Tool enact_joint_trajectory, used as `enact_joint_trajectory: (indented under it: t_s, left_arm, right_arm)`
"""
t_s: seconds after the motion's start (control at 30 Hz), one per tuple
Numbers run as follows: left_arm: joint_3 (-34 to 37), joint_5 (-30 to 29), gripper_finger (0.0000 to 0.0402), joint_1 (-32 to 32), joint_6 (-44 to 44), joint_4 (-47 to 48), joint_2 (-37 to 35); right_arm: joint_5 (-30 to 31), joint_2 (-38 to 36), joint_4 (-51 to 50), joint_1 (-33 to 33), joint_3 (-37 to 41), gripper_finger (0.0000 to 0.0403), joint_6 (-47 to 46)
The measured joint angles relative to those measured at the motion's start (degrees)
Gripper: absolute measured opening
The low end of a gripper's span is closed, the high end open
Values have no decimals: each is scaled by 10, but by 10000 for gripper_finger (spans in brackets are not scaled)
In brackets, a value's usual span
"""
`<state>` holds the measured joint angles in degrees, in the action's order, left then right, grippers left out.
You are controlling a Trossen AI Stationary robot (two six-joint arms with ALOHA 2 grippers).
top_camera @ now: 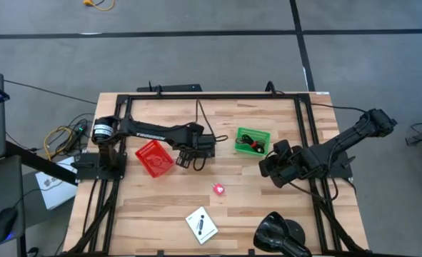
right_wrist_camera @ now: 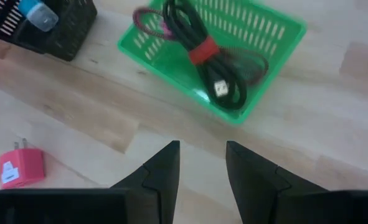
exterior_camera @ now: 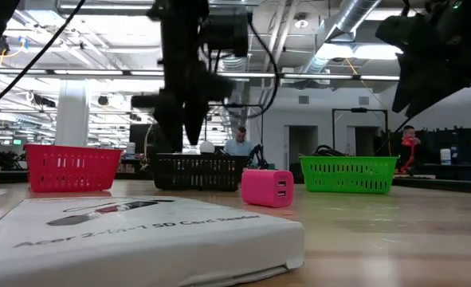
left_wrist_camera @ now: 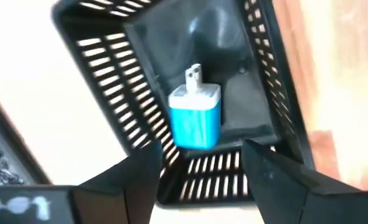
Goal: Pick and place items into bin
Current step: Put the pink charger adapter into the black bin
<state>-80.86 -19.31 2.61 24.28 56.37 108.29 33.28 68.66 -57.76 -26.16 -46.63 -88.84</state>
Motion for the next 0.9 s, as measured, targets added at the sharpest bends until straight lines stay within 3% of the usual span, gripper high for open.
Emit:
enact_joint_trajectory:
  t_s: [0.13, 0.23, 0.37, 0.47, 0.53, 0.7, 0.9]
  left_arm:
    - [-87, -18, 197, 2, -3, 75, 0]
    - [-162, -63, 191, 4, 2, 120, 0]
    - [-277, -111, 188, 4, 1, 209, -4]
    - [-350, -90, 188, 9, 12, 243, -31]
    - [-386, -71, 188, 13, 12, 255, -62]
    - [-411, -49, 188, 21, -23, 263, -171]
    - [-337, 64, 187, 14, -106, 258, -311]
  right_arm:
    - [66, 2, 6, 16, 0, 123, 34]
    - [97, 12, 55, 38, 0, 123, 92]
    - [90, 18, 221, 45, 0, 123, 346]
    - [88, 26, 376, 35, 0, 123, 535]
    - [97, 31, 436, 37, -7, 123, 607]
    - [138, 24, 402, 59, -40, 123, 668]
    - [148, -3, 374, 102, -86, 123, 683]
